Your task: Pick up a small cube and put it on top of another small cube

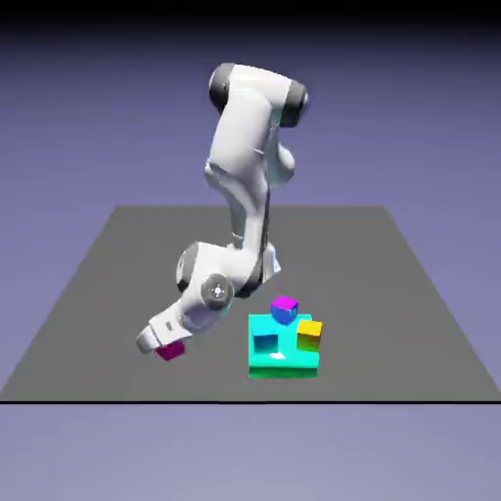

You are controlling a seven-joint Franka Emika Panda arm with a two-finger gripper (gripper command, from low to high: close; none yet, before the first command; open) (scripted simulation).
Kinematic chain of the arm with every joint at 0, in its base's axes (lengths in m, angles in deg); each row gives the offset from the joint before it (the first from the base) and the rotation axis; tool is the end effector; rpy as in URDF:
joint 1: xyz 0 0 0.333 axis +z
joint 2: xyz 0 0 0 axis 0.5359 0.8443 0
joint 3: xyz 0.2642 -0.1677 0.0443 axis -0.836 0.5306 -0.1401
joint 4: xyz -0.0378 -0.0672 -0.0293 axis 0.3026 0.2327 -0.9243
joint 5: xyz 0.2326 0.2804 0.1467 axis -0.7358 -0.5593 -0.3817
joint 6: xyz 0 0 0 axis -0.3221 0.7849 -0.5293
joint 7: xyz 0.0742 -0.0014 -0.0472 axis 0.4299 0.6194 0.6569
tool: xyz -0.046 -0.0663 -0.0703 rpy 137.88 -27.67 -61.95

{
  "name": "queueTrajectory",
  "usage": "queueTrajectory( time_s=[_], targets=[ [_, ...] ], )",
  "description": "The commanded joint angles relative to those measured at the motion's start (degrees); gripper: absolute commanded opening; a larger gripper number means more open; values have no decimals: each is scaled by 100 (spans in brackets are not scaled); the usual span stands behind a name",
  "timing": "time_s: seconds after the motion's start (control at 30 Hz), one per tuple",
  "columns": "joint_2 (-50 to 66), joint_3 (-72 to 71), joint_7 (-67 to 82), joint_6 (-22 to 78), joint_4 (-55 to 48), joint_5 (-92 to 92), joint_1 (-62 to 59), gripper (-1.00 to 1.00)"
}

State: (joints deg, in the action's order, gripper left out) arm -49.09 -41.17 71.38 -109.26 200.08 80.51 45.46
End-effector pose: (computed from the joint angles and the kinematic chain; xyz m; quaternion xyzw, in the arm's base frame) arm 0.4347 -0.1527 0.1024 0.9348 -0.0317 -0.2584 0.2415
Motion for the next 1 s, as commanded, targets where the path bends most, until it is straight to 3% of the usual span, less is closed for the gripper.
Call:
queueTrajectory(
  time_s=[0.0, 0.13, 0.63, 0.7, 0.87, 0.9, 0.97],
  targets=[
    [0, 0, 0, 0, 0, 0, 0, -100],
    [-727, -21, 72, 993, -218, -105, 282, -100],
    [-1019, -3135, -3387, 4526, -2532, -2438, -1303, -100],
    [-1026, -3209, -3470, 4611, -2587, -2494, -1341, -100],
    [-999, -3203, -3471, 3645, -1649, -2485, -1347, -100],
    [-999, -3203, -3471, 3645, -1649, -2485, -1347, 100],
    [-1005, -3205, -3471, 3859, -1856, -2487, -1346, 100]
  ],
)
